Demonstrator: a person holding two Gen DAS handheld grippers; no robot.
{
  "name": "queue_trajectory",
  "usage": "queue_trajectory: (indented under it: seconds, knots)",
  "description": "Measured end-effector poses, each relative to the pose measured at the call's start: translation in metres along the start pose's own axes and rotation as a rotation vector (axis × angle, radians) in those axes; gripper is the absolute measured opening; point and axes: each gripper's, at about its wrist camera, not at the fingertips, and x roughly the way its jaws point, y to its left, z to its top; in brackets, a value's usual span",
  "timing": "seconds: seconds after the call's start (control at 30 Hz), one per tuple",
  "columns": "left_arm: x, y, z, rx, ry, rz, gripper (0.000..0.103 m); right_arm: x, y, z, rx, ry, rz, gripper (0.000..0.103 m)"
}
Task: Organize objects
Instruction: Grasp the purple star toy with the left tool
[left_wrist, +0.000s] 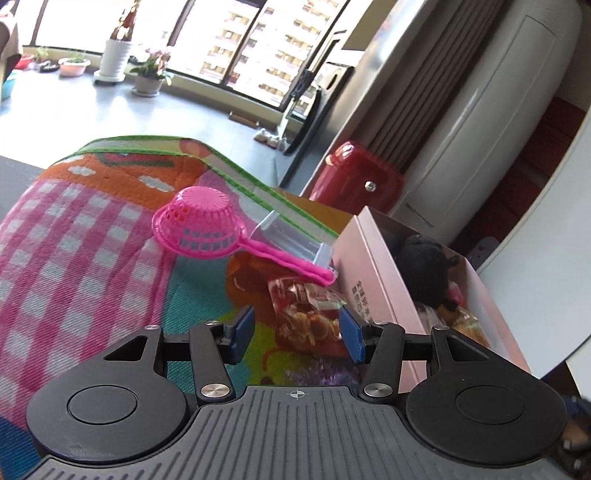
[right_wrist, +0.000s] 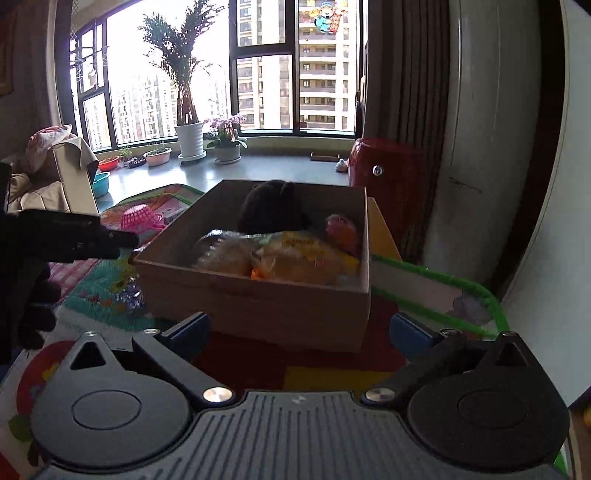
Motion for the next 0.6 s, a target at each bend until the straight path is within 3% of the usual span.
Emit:
queue_trajectory:
  seconds: [0.1, 0.17, 0.23, 0.4, 0.6]
  knots:
    - [0.024, 0.006, 0.006, -0.085, 0.039, 0.018, 0.055, 0.010, 0.002, -0.017, 0.028, 0.039, 0.000, 0.103]
    - [0.028, 0.005, 0.007, -0.100, 0.026, 0.022, 0.051, 0.015, 0.004, -0.026, 0.016, 0.049, -0.006, 0.103]
    - [0.029, 0.003, 0.006, -0.114, 0.035, 0.025, 0.021, 0.017, 0.005, -0.030, 0.007, 0.048, -0.008, 0.103]
    - [0.009, 0.005, -0.005, -0.125, 0.049, 0.028, 0.015, 0.022, 0.000, -0.033, 0.032, 0.058, 0.011, 0.103]
    - [-0.049, 0.000, -0.037, 0.015, 0.064, 0.050, 0.013, 0.023, -0.003, -0.034, 0.054, 0.057, 0.025, 0.103]
